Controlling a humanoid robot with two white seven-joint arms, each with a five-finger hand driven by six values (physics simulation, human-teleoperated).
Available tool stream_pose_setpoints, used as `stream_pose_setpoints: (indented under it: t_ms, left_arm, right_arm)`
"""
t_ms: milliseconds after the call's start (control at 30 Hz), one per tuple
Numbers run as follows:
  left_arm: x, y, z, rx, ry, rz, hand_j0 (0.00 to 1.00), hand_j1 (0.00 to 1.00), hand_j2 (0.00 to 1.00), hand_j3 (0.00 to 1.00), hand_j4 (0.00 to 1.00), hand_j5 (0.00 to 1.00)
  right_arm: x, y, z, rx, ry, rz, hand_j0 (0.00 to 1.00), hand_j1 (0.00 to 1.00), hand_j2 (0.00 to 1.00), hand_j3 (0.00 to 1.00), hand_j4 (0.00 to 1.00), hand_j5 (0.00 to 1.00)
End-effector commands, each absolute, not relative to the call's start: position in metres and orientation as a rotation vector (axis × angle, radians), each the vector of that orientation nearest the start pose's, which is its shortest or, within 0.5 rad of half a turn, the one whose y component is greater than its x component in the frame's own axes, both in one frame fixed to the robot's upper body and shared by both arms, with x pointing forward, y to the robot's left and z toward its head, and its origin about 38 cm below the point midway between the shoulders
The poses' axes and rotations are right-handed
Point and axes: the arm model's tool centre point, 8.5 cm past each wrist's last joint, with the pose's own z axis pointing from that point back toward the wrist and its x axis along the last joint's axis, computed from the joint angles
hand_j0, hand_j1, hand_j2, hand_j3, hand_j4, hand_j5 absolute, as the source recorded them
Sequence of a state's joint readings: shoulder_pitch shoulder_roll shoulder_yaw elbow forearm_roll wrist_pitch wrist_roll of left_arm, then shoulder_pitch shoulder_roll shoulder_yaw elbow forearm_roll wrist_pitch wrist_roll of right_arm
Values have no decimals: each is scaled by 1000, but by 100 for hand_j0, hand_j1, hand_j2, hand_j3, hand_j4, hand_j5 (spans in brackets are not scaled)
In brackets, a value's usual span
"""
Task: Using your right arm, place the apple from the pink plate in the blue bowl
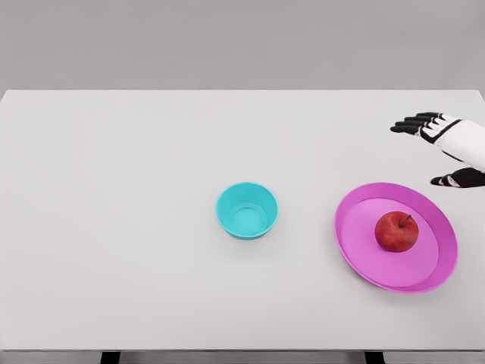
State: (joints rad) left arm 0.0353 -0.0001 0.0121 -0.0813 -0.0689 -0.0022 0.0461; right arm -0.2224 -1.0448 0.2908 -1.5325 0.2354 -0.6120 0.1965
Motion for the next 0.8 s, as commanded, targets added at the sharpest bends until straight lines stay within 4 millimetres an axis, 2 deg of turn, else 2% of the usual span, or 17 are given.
stream_pose_setpoints:
  t_ms: [0,233,400,633,767]
  left_arm:
    - [6,276,-263,135,-48,-58,100,100,100,100,100,100]
    - [6,276,-263,135,-48,-58,100,100,100,100,100,100]
    - [6,276,-263,135,-48,-58,100,100,100,100,100,100]
    - [6,276,-263,135,-46,-58,100,100,100,100,100,100]
    - [6,276,-263,135,-48,-58,100,100,100,100,100,100]
  right_arm:
    - [372,-404,228,-523,-1610,1687,100,100,100,100,100,100]
    - [370,-409,229,-528,-1579,1708,100,100,100,100,100,100]
    - [358,-413,210,-372,-1248,1941,100,100,100,100,100,100]
    - [354,-404,190,-284,-1177,1987,100,100,100,100,100,100]
    - [354,-391,191,-265,-1201,2010,100,100,100,100,100,100]
